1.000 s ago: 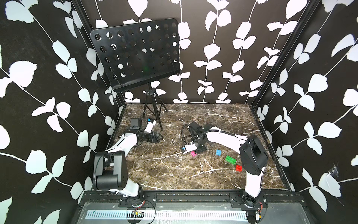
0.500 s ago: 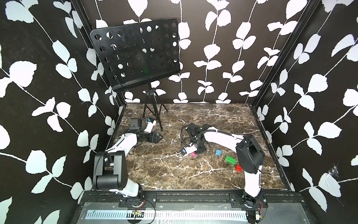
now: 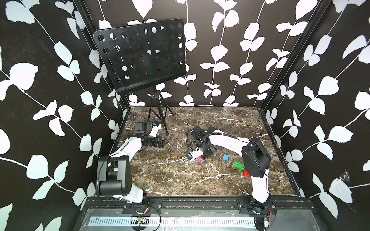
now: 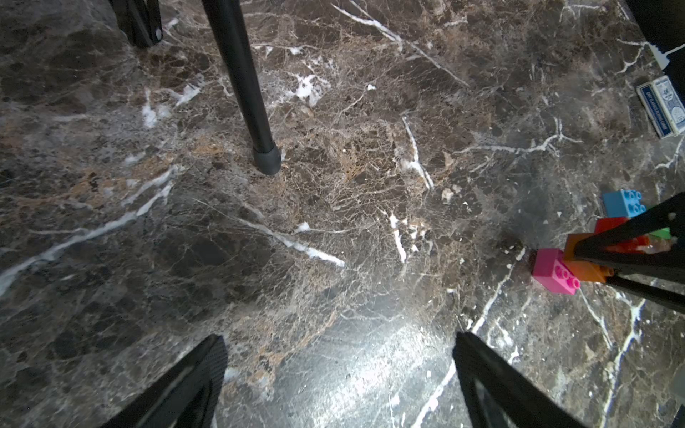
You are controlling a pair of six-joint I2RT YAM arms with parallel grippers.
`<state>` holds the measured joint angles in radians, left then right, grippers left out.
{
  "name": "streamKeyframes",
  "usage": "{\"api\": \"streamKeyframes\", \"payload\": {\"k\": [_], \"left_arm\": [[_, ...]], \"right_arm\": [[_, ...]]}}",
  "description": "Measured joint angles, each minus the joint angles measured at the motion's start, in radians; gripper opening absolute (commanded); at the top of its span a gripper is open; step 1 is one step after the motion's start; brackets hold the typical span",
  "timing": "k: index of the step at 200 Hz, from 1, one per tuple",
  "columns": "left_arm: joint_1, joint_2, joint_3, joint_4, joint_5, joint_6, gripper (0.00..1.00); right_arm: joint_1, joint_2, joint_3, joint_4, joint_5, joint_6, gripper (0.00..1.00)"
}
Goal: Assemble the letter y with lego
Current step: Assemble the lego brick with the lego brick, then move the lego brick to the lego brick.
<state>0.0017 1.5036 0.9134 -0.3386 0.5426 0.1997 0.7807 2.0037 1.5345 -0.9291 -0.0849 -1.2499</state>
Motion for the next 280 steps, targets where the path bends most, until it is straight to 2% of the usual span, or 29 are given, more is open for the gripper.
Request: {"api": "streamKeyframes", "payload": {"k": [98, 207, 280], "left_arm": [[0.0, 0.0, 0.0, 0.0, 0.0, 0.0, 0.97], [0.0, 0.0, 0.0, 0.001, 0.016, -0.009, 0.97], [0.0, 0.0, 0.0, 0.008, 0.022, -0.031, 0.97]], "right_arm": [[-0.01, 0.023, 0.016, -0.021, -0.008, 0.014, 0.19], [-0.002, 0.117, 0.157, -0.11, -0.002, 0.414, 0.17], [0.049, 0.244, 0.37, -0.134, 0.012, 0.605, 0.18]]}}
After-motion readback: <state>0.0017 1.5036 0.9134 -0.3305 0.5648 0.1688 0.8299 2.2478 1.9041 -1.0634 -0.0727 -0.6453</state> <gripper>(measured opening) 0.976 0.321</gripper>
